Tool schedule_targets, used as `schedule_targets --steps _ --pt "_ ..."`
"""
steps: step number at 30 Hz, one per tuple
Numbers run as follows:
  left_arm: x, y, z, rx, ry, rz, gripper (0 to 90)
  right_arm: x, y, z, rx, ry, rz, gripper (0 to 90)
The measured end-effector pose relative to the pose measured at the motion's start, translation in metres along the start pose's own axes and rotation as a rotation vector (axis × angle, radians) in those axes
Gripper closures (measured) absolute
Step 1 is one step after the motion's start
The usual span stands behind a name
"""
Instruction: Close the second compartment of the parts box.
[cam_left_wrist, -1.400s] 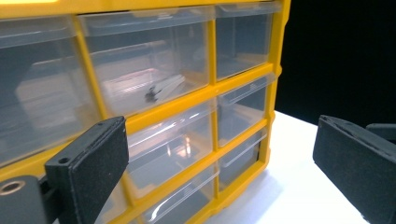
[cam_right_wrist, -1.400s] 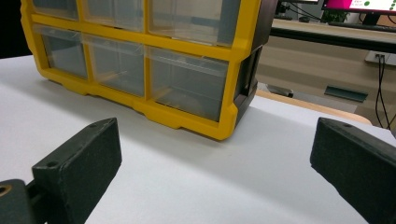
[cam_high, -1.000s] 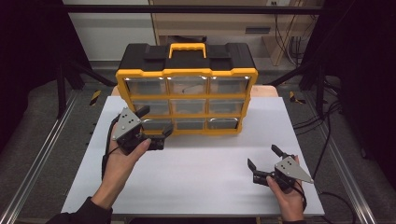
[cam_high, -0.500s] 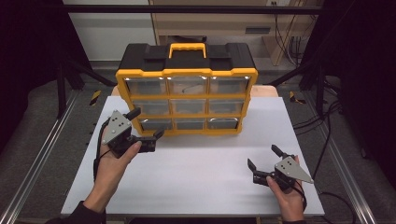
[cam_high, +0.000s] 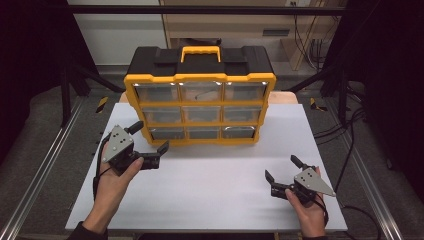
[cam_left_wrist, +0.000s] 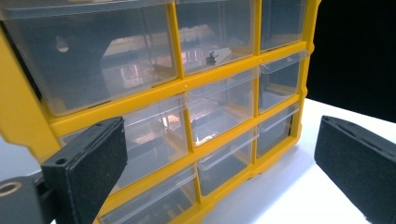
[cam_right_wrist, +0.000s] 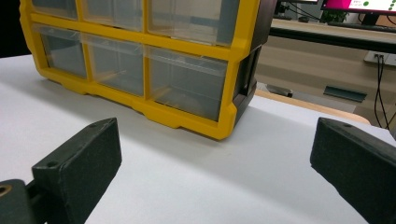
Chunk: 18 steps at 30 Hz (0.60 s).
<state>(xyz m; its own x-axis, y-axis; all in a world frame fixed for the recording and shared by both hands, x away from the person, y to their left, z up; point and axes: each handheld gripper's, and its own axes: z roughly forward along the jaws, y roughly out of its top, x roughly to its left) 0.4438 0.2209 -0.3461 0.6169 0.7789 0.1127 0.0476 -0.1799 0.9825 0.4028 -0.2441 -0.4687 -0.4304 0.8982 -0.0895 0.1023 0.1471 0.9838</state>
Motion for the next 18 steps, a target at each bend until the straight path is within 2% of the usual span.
schedule_targets --steps 8,18 --pt "0.001 -0.008 -0.003 0.004 -0.001 -0.025 2.3 0.0 0.0 0.0 0.001 0.001 0.001 2.2" --pt "0.002 -0.025 -0.004 0.021 -0.002 -0.035 2.3 0.0 0.0 0.0 0.003 0.003 -0.001 2.2"
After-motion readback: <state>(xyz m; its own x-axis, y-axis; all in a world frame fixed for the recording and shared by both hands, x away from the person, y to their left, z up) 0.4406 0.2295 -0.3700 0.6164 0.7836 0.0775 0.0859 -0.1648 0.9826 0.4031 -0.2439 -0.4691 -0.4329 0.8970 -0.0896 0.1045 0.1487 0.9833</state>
